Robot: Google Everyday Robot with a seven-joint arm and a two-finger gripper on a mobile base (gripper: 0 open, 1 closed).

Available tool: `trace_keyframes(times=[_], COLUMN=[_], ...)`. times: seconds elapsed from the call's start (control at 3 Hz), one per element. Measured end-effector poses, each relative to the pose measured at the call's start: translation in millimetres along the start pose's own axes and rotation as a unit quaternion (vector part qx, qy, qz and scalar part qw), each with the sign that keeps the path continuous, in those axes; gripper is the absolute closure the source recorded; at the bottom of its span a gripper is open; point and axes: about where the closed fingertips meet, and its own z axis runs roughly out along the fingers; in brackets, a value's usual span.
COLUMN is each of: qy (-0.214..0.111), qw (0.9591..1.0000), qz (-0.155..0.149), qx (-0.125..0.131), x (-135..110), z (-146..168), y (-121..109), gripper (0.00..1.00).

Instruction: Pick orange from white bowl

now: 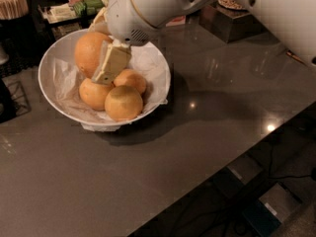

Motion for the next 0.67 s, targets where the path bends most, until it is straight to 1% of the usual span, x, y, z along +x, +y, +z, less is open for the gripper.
trace_keyframes(times=[0.33, 0.67], qy=[0.007, 0.007], qw=[0.9997, 0.9997], qz=[0.010, 0.010], qx=[0.019, 0.019], x=[14.2, 14.2], z=[-29.4, -29.4], y=[-2.5, -2.5], gripper=[1.00, 1.00])
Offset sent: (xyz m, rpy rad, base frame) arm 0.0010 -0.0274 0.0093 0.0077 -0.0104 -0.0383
